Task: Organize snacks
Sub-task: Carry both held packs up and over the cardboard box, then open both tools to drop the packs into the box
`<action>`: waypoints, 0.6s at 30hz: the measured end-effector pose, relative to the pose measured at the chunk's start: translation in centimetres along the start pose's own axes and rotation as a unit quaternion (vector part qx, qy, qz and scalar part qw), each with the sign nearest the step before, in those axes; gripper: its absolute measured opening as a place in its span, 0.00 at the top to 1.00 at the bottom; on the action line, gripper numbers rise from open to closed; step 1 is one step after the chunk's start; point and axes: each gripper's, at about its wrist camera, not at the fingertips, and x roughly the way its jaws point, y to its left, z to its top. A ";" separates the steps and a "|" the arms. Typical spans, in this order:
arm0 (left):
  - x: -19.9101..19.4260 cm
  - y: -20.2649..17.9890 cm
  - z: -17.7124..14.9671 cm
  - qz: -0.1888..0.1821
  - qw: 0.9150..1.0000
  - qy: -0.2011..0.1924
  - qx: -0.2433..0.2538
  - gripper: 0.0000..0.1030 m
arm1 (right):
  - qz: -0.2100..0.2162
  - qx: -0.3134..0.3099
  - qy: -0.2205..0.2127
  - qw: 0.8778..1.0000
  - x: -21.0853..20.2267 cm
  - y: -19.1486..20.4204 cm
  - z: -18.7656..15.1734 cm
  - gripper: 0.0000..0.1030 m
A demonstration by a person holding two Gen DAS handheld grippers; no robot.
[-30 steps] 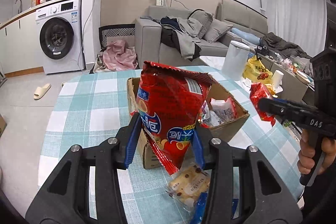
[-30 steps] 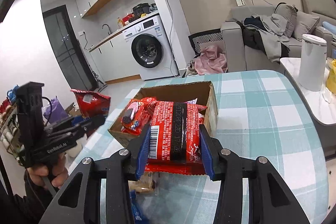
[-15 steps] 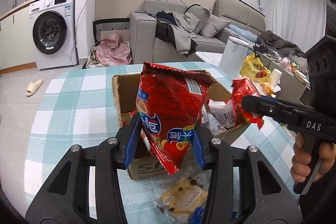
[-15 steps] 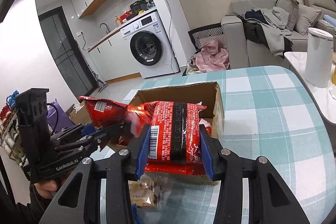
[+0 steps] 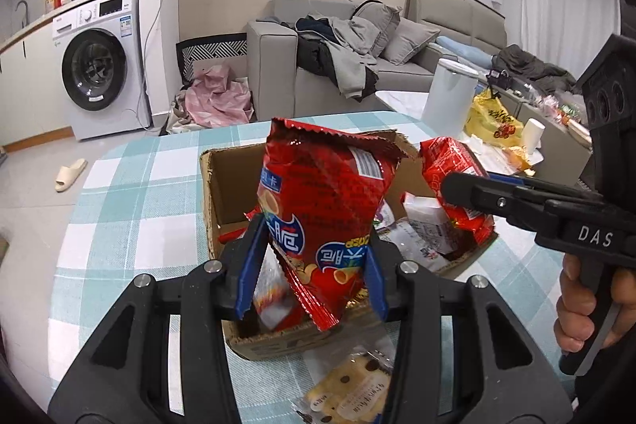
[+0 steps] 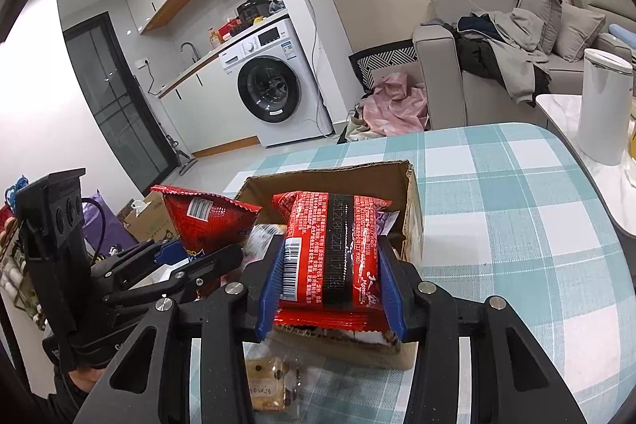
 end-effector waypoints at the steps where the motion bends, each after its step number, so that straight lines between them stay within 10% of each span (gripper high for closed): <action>1: 0.4 0.0 0.1 0.004 1.000 0.003 0.001 0.60 | -0.001 0.001 0.001 1.000 0.2 -0.1 0.1 0.57; 18: 5.5 -0.2 0.7 0.036 0.999 0.029 0.013 0.60 | -0.020 0.015 0.006 1.000 2.8 -0.7 1.9 0.57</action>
